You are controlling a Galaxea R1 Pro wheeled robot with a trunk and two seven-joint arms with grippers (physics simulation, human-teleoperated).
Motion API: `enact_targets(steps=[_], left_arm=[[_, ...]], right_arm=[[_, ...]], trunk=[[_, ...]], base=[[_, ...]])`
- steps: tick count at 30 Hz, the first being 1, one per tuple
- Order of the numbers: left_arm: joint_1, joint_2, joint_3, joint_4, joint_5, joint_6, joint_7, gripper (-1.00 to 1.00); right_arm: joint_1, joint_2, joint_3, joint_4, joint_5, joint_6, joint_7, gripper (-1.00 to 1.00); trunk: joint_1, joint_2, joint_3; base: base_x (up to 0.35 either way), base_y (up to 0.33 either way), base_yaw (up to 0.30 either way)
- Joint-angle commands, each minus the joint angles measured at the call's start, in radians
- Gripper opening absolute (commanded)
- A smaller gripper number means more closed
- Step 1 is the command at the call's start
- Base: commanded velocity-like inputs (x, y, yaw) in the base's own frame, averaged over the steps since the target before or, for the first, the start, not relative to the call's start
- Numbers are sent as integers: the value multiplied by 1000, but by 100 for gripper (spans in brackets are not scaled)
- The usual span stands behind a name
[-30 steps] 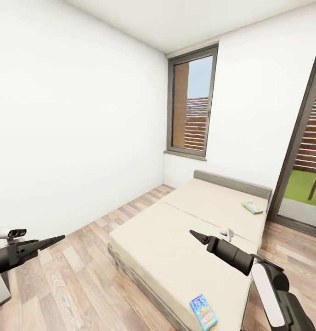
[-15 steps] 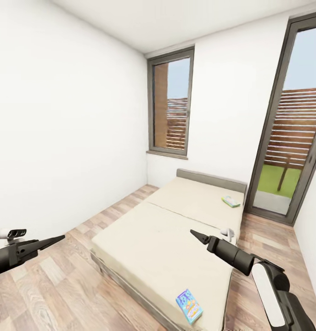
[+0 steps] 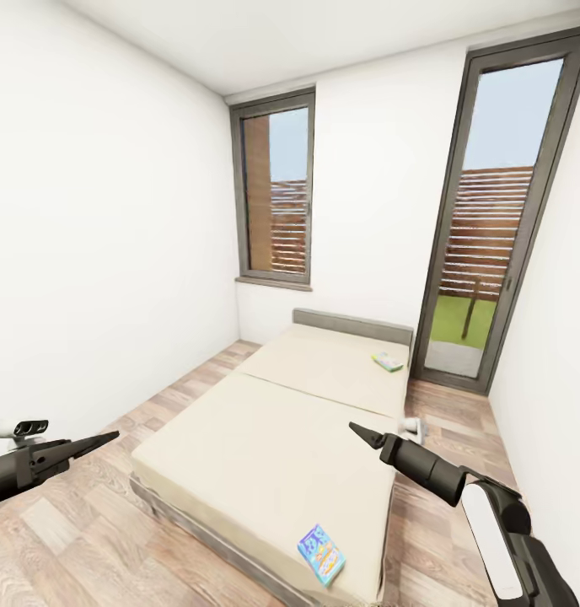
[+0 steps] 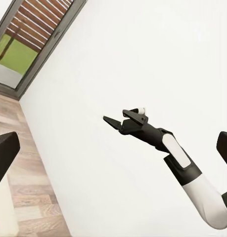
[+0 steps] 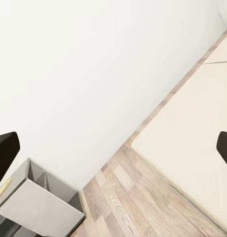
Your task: Put all the toys in the child's room - the three board games (two on the bed and one on the table), the two jigsaw puzzles on the table, and the tennis ball on the table - inside the toy box on the table in the child's room.
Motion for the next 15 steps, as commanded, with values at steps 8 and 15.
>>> enact_targets(steps=[8, 15], left_arm=[[1, 1, 0, 0, -1, 12, -4, 100], [0, 1, 0, 0, -1, 11, -4, 100]], right_arm=[[-1, 0, -2, 1, -3, 7, 2, 100], [-1, 0, -2, 1, -2, 7, 2, 100]], trunk=[[0, -1, 0], [0, -1, 0]], base=[[0, 194, -277], [0, 250, -277]])
